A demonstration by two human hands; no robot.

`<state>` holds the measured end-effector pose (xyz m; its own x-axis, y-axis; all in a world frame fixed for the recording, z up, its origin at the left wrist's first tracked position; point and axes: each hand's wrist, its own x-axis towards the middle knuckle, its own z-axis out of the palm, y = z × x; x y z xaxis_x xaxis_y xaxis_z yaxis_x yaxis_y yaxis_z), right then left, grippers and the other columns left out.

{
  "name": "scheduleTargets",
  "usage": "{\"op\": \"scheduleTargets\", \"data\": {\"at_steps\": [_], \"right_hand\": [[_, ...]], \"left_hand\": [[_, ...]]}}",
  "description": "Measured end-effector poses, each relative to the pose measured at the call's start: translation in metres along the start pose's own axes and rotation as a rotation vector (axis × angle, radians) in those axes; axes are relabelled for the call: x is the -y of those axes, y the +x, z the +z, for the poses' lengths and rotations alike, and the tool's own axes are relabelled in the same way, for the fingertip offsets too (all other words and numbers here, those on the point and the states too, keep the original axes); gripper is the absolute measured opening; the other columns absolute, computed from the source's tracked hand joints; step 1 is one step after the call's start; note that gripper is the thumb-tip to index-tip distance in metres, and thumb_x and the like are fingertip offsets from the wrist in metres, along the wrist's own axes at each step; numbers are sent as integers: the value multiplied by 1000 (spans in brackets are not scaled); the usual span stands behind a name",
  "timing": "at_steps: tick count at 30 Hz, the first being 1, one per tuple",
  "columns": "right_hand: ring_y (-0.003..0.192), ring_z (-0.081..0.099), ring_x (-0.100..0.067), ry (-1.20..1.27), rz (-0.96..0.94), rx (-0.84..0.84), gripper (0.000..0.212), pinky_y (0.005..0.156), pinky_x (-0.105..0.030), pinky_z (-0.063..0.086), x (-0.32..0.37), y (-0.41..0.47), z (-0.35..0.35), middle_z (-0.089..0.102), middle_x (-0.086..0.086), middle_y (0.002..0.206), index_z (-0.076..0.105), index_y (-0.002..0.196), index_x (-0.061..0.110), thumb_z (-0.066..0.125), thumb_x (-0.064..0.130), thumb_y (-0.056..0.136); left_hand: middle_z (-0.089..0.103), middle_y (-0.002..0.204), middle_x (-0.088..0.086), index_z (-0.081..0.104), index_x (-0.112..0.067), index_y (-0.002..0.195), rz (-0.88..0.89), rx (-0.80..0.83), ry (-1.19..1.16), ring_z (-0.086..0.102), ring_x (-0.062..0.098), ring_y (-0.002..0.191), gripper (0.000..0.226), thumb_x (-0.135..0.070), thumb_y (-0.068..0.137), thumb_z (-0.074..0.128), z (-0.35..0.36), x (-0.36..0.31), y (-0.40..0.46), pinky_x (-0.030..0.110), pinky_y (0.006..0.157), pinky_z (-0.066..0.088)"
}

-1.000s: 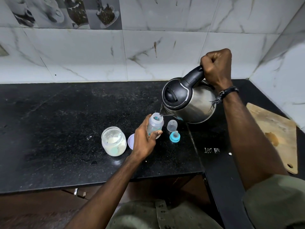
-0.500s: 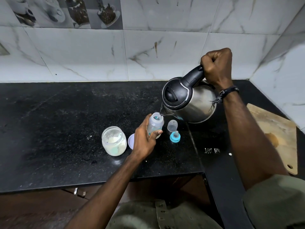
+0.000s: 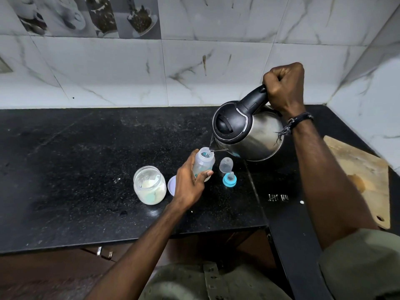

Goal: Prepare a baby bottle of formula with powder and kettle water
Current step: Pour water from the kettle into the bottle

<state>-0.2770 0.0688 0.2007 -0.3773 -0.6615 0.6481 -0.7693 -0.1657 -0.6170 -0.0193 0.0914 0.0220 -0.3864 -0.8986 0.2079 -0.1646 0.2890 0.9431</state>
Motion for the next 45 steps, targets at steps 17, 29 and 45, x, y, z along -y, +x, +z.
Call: {"op": "scheduleTargets", "data": {"at_steps": [17, 29, 45], "right_hand": [[46, 16, -14, 51, 14, 14, 37, 50, -26, 13, 2, -2, 3, 18, 0, 43, 25, 42, 21, 52, 21, 66], [48, 21, -15, 29, 7, 9, 35, 49, -29, 16, -3, -2, 2, 24, -2, 48, 32, 44, 6, 52, 22, 66], [47, 23, -17, 7, -2, -10, 36, 43, -38, 22, -3, -2, 0, 27, -7, 46, 35, 45, -1, 52, 22, 67]], "left_hand": [[67, 140, 2, 52, -7, 147, 0, -4, 8, 61, 16, 132, 74, -33, 81, 70, -2, 3, 0, 45, 114, 48], [66, 141, 1, 52, -7, 148, -19, 3, 17, 60, 16, 133, 75, -33, 80, 71, -1, 4, 0, 45, 114, 47], [66, 141, 5, 51, -5, 148, -4, -3, -3, 60, 20, 134, 81, -44, 78, 67, -2, 3, 0, 49, 114, 47]]}}
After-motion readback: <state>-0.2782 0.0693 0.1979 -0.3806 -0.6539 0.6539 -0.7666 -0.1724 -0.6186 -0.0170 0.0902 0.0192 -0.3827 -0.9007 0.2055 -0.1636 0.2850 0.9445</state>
